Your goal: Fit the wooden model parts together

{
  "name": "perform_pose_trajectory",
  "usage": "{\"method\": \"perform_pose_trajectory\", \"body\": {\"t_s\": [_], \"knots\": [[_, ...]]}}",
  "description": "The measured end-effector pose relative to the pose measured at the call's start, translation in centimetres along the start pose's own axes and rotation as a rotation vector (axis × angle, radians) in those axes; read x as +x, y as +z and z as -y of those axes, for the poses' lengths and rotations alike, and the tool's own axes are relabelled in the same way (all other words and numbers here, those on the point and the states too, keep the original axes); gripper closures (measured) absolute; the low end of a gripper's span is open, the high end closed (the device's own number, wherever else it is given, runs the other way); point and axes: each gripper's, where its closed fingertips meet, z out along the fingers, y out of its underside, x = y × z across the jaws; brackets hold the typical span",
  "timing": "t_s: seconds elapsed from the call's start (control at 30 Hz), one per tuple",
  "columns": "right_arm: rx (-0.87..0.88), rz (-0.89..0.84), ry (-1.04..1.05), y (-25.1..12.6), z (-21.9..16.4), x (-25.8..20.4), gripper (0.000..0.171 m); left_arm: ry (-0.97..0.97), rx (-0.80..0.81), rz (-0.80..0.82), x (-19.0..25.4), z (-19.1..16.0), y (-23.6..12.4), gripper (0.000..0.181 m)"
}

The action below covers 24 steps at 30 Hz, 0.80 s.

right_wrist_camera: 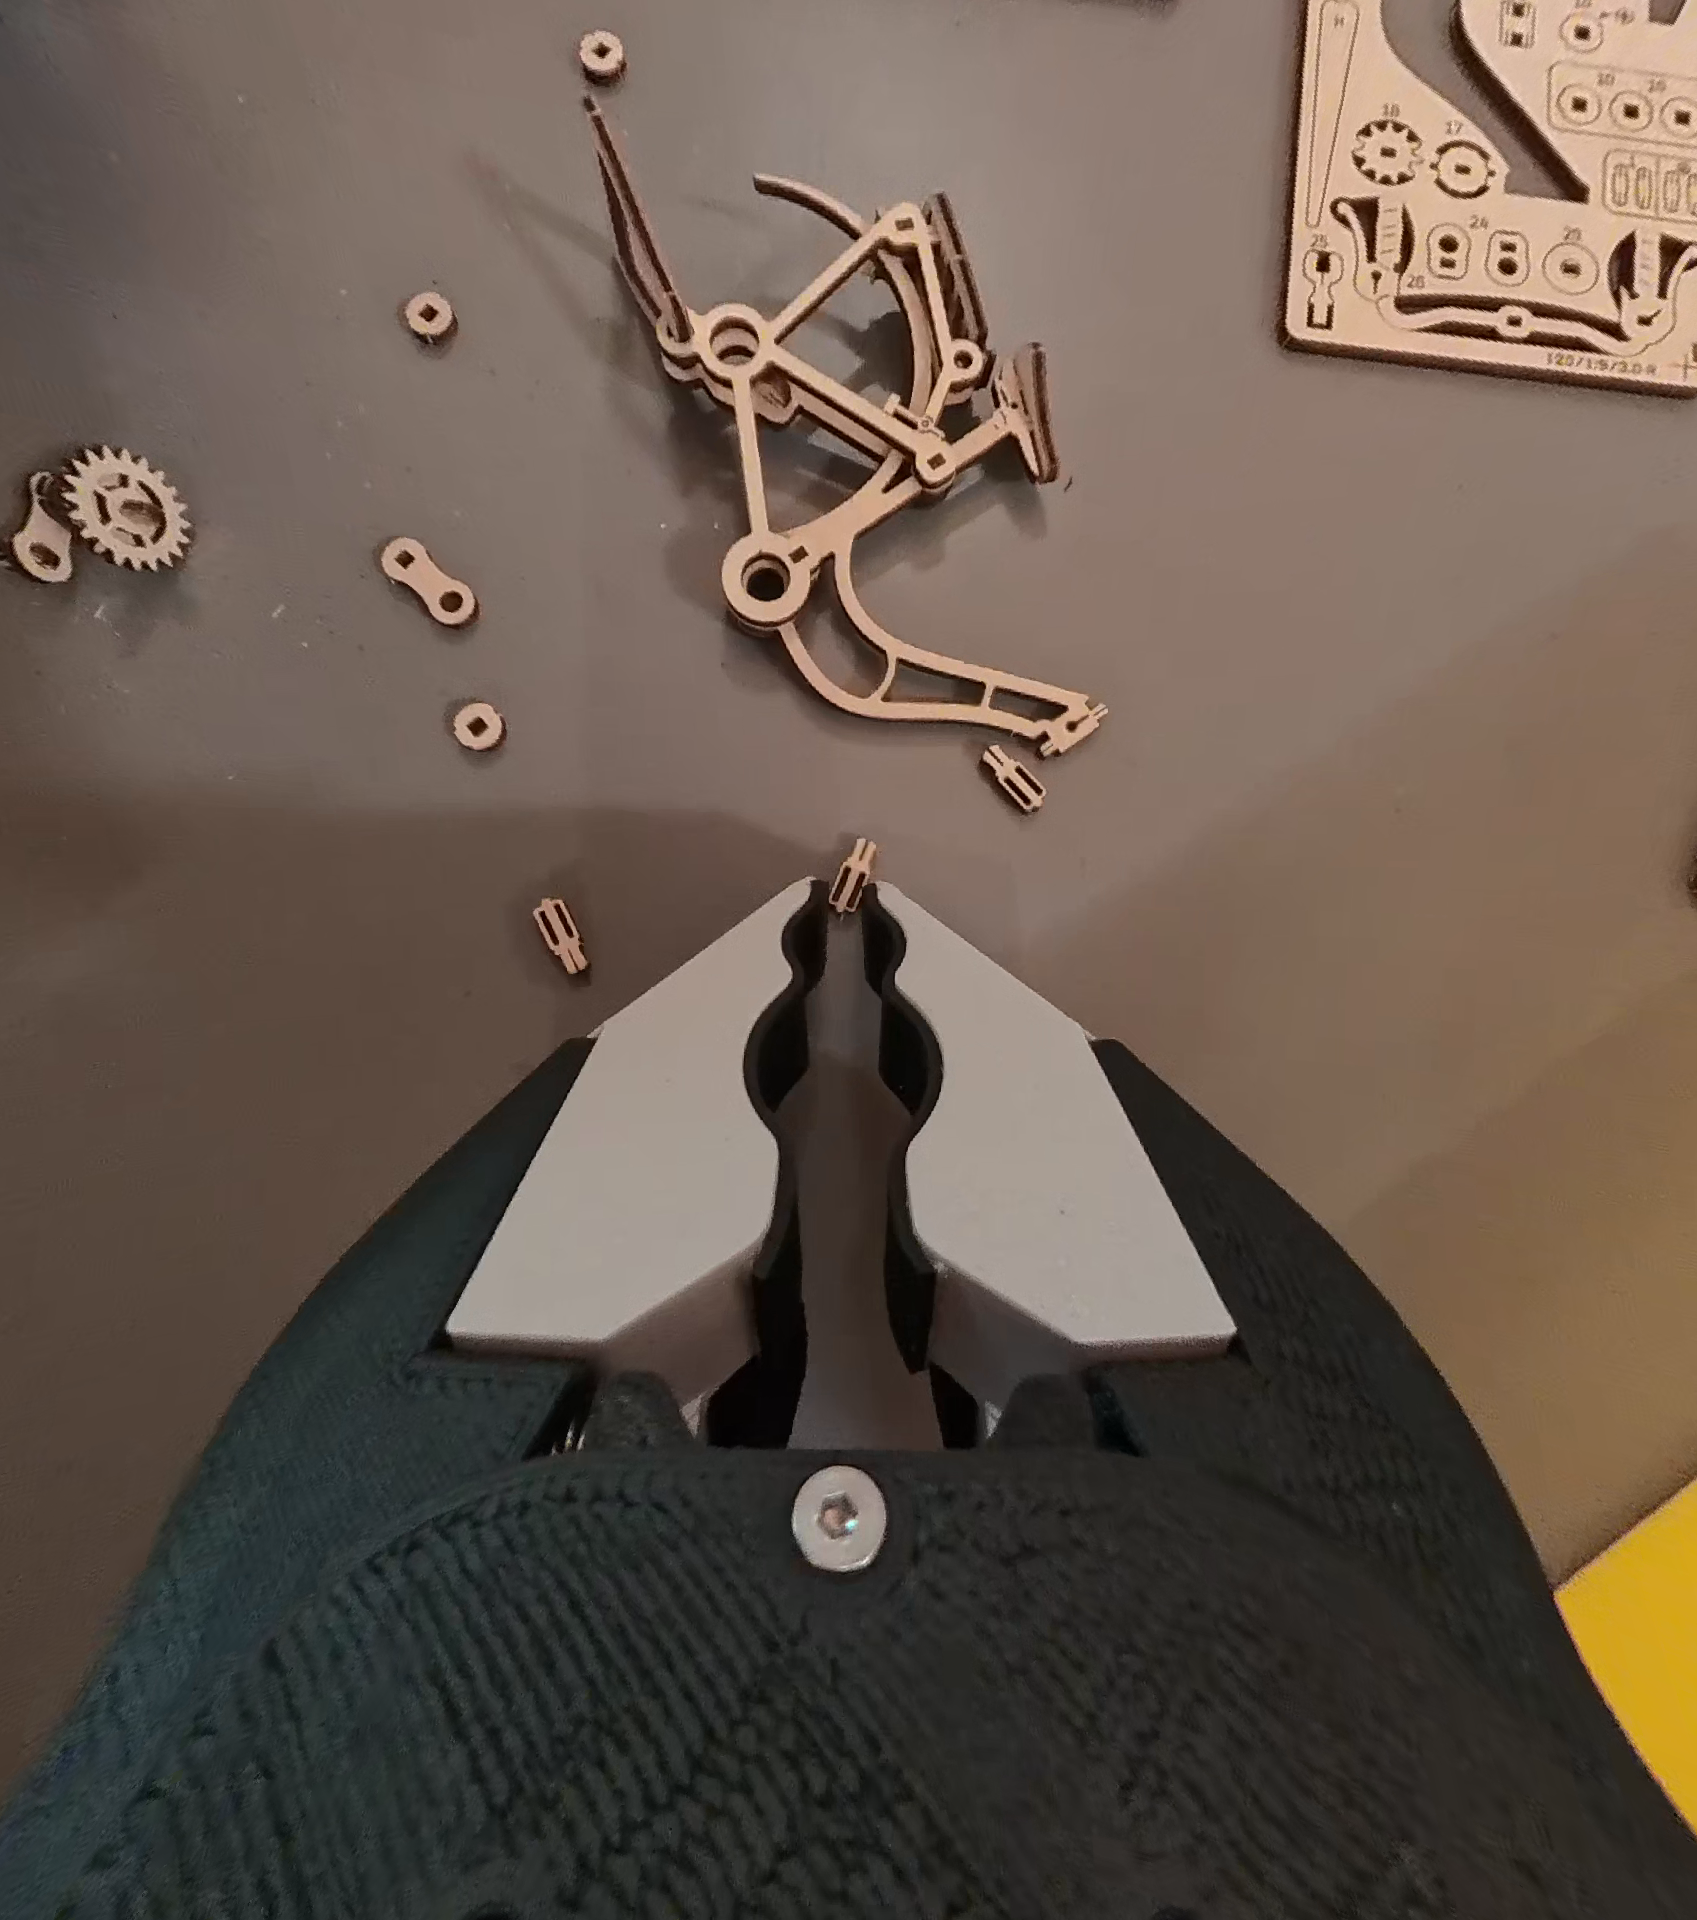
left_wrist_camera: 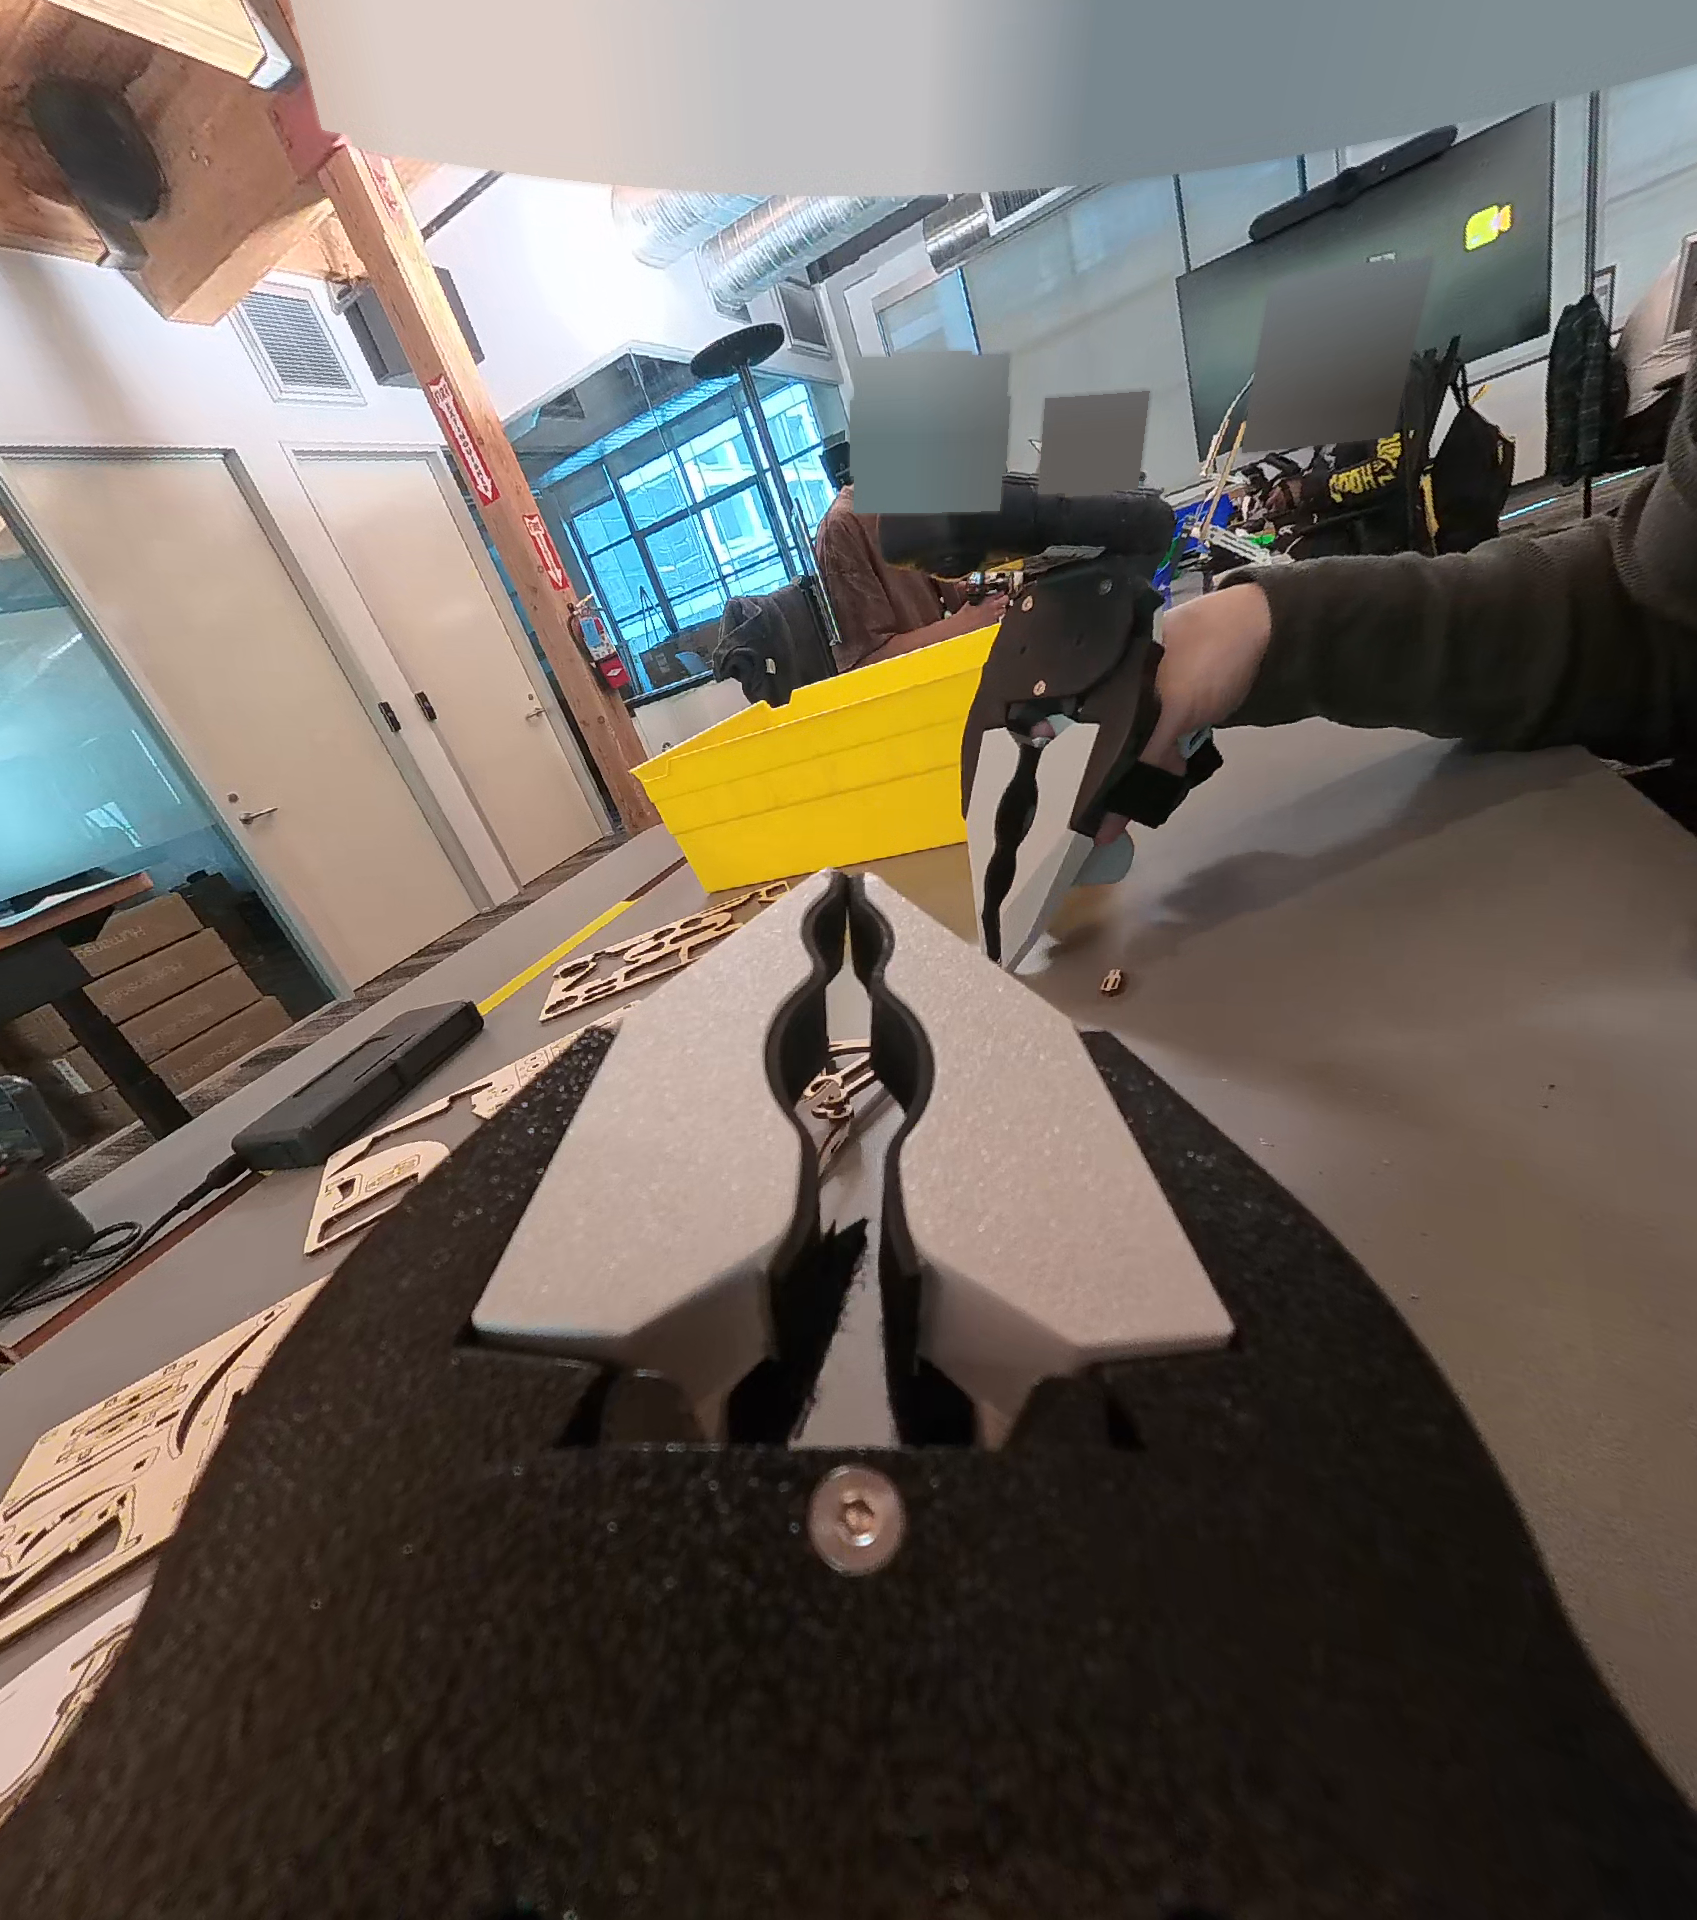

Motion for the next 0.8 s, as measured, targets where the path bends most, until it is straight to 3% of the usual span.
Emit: {"method": "perform_pose_trajectory", "body": {"t_s": [0.2,0.43,0.67,0.8], "knots": [[0.046,0.000,-0.045,0.1,0.8,-0.3,0.167,0.002,0.000,0.002,0.0,0.0,0.0,0.181],[0.367,-0.060,-0.153,-1.7,5.9,-0.9,0.167,-0.004,-0.004,0.000,0.0,0.0,0.1,0.181],[0.508,-0.016,-0.322,-1.3,8.0,-4.8,0.167,0.019,-0.016,-0.008,0.7,0.0,0.6,0.181],[0.536,-0.037,-0.473,-1.2,8.7,-7.0,0.167,0.017,-0.005,-0.004,1.0,0.2,1.2,0.164]]}}
